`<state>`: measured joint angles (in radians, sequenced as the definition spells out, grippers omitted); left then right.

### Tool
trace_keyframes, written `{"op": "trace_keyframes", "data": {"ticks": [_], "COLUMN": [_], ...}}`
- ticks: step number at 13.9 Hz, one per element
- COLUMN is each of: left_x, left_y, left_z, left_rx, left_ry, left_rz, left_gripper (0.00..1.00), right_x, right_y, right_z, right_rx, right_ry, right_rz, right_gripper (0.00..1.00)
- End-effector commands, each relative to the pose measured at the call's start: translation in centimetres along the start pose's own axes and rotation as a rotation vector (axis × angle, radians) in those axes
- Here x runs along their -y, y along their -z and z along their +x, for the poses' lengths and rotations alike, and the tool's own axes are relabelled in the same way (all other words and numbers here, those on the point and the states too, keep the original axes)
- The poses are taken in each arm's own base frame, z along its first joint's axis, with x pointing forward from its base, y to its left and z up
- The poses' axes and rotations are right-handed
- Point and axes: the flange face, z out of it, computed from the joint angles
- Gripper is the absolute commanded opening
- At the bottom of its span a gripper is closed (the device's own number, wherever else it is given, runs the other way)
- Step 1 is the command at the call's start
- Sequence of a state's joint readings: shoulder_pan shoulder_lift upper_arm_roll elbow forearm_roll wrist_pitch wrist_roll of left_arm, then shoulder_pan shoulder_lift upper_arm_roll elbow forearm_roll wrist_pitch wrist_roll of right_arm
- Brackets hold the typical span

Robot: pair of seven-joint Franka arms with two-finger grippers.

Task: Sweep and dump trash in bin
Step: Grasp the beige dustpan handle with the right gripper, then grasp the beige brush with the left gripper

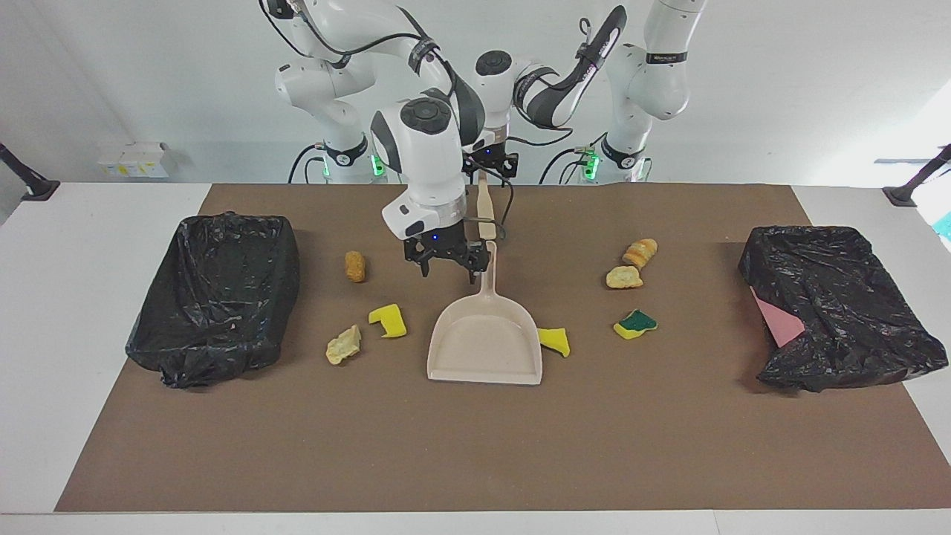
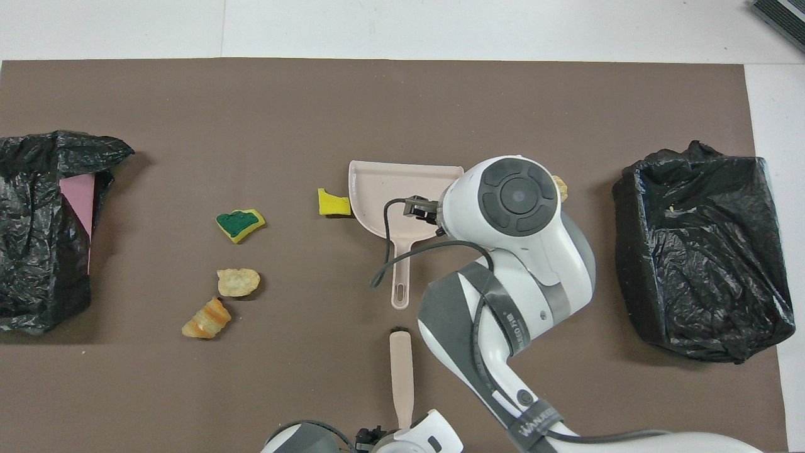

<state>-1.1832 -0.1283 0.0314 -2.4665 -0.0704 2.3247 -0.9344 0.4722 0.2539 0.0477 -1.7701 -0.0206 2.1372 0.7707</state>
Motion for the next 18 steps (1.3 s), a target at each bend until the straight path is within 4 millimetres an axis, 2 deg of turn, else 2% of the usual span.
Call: {"op": "trace_keyframes", "data": {"ticks": [1, 3, 5, 7, 9, 11, 14, 16, 18], "left_x": [0.1, 0.2, 0.6, 1.5, 3.6, 4.9, 7.0, 8.7, 11.7], "left_y": [0.0, 0.0, 0.0, 0.1, 1.2, 1.6, 1.8, 2.0, 2.2], "left_z": [-0.6, -0.5, -0.2, 0.2, 1.6, 1.5, 3.0, 4.6, 7.1], "left_rx": [-0.006, 0.000, 0.006, 0.024, 0.036, 0.026, 0.014, 0.022, 0.027], "left_ry": [0.104, 0.115, 0.141, 0.217, 0.307, 0.312, 0.337, 0.389, 0.482], "left_rz": [-0.019, -0.010, -0.002, 0.023, 0.035, 0.034, 0.046, 0.052, 0.053], "left_gripper": [0.00, 0.00, 0.00, 0.00, 0.00, 0.00, 0.00, 0.00, 0.00], "right_x": [1.3, 3.8, 5.4, 5.1, 5.3, 5.3, 5.2, 5.2, 5.0], "right_y": [-2.4, -6.0, -8.7, -9.3, -9.5, -9.5, -9.4, -9.4, -9.3], "right_z": [-1.9, -4.0, -5.8, -6.4, -7.4, -7.0, -6.6, -6.6, -6.3], "right_rx": [0.032, 0.045, 0.061, 0.071, 0.084, 0.080, 0.070, 0.071, 0.067], "right_ry": [0.012, 0.050, 0.069, 0.091, 0.107, 0.103, 0.106, 0.104, 0.098], "right_rz": [-0.007, -0.009, -0.019, -0.030, -0.037, -0.032, -0.039, -0.040, -0.040], "right_gripper": [1.00, 1.00, 1.00, 1.00, 0.92, 0.92, 0.91, 0.78, 0.67]}}
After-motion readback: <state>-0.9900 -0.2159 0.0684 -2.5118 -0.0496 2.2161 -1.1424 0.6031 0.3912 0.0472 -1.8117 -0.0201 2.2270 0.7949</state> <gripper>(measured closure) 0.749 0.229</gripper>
